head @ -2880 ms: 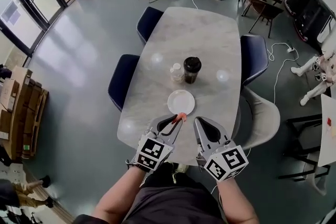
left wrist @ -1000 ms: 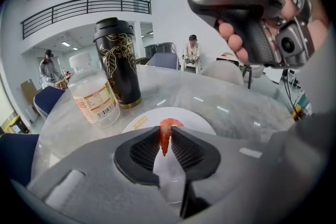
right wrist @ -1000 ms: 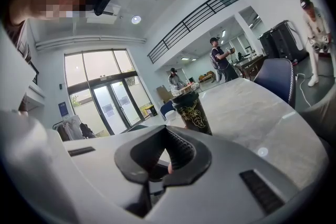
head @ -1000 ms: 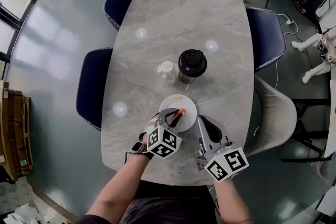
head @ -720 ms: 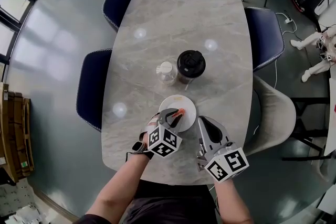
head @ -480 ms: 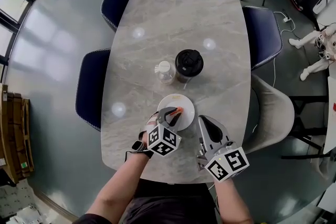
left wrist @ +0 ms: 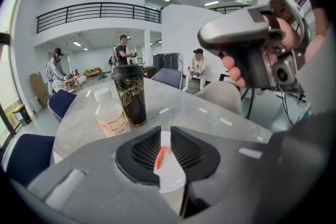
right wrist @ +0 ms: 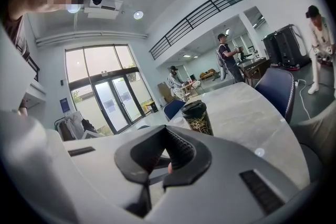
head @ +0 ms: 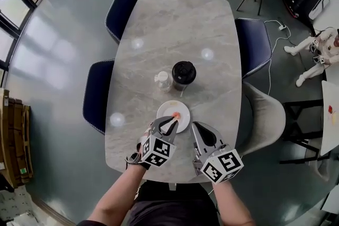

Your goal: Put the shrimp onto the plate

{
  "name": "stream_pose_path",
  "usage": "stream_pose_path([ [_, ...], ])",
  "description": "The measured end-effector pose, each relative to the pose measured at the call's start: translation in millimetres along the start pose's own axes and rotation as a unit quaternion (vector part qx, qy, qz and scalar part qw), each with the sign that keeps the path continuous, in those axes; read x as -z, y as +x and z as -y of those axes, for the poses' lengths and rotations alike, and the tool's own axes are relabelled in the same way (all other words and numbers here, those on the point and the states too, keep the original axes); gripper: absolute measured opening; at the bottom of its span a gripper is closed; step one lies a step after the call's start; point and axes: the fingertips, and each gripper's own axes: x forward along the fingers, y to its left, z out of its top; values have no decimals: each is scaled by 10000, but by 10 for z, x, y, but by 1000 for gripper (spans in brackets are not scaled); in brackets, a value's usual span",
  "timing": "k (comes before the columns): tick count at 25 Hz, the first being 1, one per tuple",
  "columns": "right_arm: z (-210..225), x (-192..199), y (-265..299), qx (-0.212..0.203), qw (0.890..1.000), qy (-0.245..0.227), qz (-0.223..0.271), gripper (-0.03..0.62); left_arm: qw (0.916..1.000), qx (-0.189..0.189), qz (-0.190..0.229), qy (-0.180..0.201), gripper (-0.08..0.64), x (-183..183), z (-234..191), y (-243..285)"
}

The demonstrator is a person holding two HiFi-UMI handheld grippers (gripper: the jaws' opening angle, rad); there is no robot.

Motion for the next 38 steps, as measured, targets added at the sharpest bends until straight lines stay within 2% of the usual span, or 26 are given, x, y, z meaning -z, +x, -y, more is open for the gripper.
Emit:
stream_pose_path([
  [8,-400,-329,-243,-251,9994,-247,-27,-3,9966,-209,796,48,55,-735,114,-694],
  [10,-481,-409,-323,-327,9989,-339,1,-3,9945,-301,1006,-29,54,-901,139,-856],
  [11,-517,-448,-358,-360,9986,-387,24,-3,9931,-354,1115,-77,11,-981,145,-932],
  [20,-860,-817,-670,-665,9944,-785,249,-3,9794,-547,1891,-445,8,-1579,277,-1645],
  [28,-1088,-1072,-835,-914,9892,-1050,457,-3,9737,-599,2092,-671,8,-1817,416,-1964],
  [38,-1275,-1379,-957,-1027,9845,-1272,643,-3,9654,-655,2332,-964,8,-2062,559,-2283],
])
